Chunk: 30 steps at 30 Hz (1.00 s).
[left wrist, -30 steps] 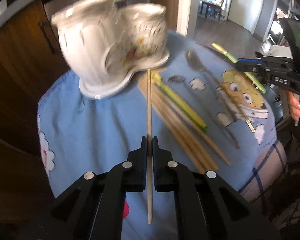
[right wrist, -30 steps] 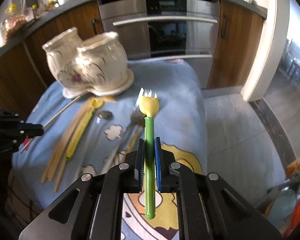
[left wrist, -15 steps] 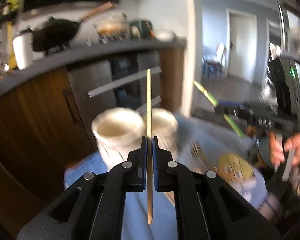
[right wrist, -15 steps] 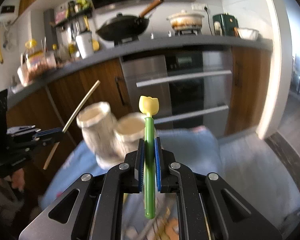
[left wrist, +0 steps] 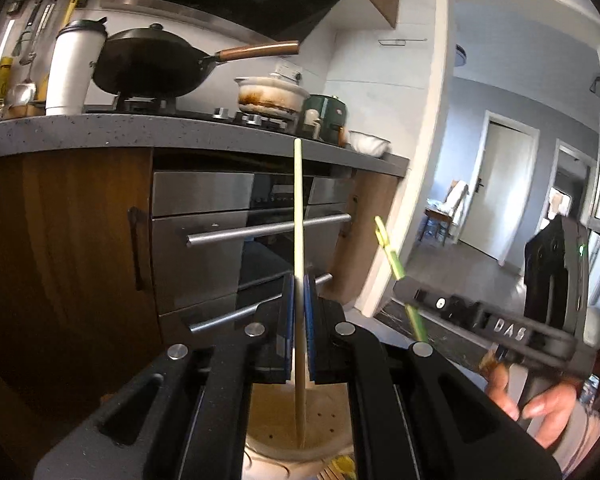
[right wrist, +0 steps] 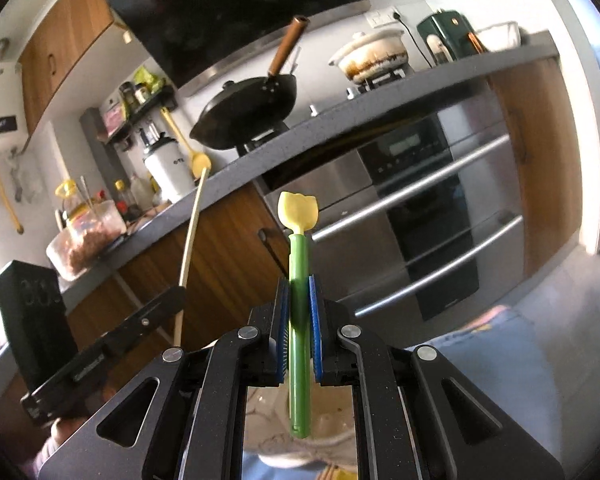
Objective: Organize utensils
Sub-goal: 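Lift both held utensils and carry them over the ceramic holder, then drop the chopstick into the larger pot while the right drops the spoon in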
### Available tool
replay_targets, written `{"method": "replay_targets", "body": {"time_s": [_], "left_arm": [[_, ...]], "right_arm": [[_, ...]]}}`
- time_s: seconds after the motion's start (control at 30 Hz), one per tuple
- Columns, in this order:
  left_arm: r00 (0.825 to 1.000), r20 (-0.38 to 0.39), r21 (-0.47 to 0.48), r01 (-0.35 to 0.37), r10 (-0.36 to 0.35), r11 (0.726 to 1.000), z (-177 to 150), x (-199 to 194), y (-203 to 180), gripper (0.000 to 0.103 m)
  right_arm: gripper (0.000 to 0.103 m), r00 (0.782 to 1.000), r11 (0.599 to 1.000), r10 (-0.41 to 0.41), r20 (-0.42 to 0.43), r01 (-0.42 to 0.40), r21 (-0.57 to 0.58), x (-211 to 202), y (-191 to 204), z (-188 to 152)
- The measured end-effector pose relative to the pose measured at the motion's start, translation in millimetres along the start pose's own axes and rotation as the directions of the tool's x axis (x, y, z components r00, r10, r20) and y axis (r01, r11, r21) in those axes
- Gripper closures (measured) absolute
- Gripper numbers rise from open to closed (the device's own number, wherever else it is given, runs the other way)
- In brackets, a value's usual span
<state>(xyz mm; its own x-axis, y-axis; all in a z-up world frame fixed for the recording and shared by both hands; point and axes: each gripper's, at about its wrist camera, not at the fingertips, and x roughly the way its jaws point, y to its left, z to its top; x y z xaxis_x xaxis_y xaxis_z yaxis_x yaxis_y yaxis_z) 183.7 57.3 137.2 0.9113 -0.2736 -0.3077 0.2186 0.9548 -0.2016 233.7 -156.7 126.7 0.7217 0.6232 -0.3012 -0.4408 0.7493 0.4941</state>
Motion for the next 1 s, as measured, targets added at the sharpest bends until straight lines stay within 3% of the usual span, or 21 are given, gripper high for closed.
{"method": "replay_targets", "body": {"time_s": [0.17, 0.4, 0.77, 1.0], "left_arm": [[1.0, 0.015, 0.004, -0.015, 0.015, 1.0, -6.2, 13.2, 5.7, 0.098], [0.999, 0.01, 0.04, -0.044, 0.044, 0.998, -29.4, 11.5, 9.4, 0.098], [0.996, -0.026, 0.107, -0.081, 0.085, 0.991, -51.5, -7.7, 6.9, 0.098], [0.994, -0.017, 0.125, -0.103, 0.105, 0.987, -51.9, -16.2, 0.7, 0.098]], "right_arm": [[0.092, 0.999, 0.999, -0.034, -0.006, 0.034, 0.011, 16.0, -9.6, -16.7], [0.092, 0.988, 0.976, -0.15, 0.025, 0.152, -0.155, 17.4, 4.5, -38.7], [0.092, 0.981, 0.939, -0.191, 0.033, 0.193, -0.286, 7.0, 18.4, -56.9], [0.091, 0.978, 0.941, -0.209, 0.028, 0.208, -0.268, 3.3, 12.8, -57.7]]}}
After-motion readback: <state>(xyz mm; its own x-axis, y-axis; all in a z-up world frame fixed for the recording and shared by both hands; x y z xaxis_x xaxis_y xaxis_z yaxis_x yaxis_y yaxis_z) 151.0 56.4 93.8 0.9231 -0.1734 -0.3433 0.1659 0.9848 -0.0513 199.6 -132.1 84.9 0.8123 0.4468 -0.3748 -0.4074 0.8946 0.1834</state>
